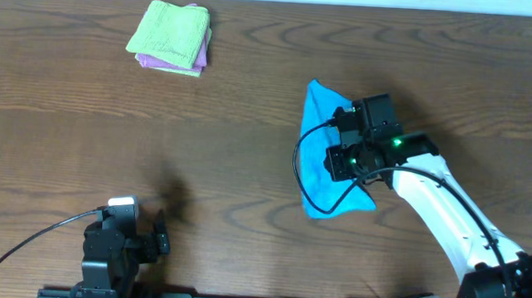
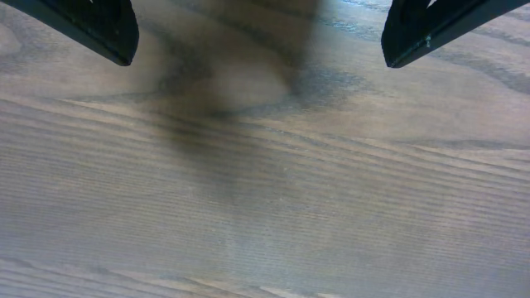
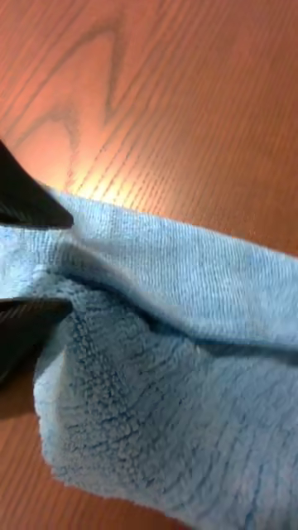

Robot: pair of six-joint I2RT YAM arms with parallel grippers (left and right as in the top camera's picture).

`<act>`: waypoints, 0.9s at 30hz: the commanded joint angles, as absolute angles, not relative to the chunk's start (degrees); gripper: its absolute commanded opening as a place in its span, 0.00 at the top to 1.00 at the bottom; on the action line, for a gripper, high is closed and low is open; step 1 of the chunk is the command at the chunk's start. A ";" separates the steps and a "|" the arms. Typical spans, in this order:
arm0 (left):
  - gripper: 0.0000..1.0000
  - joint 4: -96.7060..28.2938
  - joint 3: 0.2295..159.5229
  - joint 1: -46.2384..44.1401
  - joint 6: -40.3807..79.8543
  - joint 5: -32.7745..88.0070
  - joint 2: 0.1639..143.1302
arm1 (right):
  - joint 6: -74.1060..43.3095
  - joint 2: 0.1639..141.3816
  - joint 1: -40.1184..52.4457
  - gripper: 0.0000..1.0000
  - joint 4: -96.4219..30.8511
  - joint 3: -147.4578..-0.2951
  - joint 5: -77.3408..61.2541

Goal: Fold the cloth
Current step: 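Lay the blue cloth flat on the table with the right gripper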

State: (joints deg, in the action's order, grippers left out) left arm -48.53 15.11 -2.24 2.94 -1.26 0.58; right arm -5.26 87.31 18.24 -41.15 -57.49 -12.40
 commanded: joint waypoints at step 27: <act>0.05 -51.07 13.17 -1.85 2.55 -1.02 0.21 | -11.53 89.54 24.36 0.53 -35.73 -57.95 4.05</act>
